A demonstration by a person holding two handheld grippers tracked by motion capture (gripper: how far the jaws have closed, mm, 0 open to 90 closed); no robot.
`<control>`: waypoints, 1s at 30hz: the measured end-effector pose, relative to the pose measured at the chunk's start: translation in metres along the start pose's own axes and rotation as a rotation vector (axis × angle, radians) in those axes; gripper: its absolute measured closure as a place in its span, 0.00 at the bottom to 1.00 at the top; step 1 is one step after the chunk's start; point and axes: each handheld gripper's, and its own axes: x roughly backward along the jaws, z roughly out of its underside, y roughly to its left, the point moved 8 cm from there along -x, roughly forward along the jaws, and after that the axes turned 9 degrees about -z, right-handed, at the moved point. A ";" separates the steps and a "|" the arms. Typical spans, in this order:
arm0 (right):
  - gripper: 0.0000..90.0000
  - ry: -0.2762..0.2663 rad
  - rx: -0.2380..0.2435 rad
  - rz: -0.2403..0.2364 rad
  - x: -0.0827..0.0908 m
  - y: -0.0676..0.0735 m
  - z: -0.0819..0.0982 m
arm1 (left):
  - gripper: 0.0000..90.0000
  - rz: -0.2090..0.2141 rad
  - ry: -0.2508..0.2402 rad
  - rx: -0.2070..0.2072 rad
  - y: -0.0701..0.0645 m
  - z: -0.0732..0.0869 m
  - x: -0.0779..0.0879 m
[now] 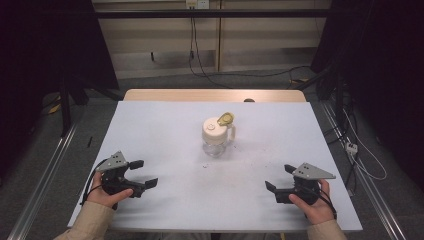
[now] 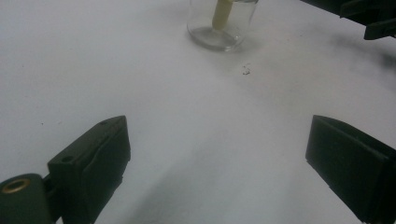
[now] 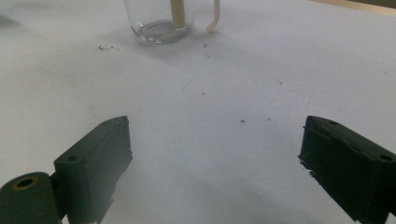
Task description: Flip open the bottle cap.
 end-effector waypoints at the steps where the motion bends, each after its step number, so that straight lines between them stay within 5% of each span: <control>1: 0.10 0.001 0.002 0.002 0.000 0.000 0.001 | 0.07 0.000 -0.001 0.001 0.000 0.000 0.000; 30: 0.10 0.002 0.002 0.025 0.010 -0.007 0.012 | 0.05 -0.007 -0.015 -0.007 0.002 0.010 0.006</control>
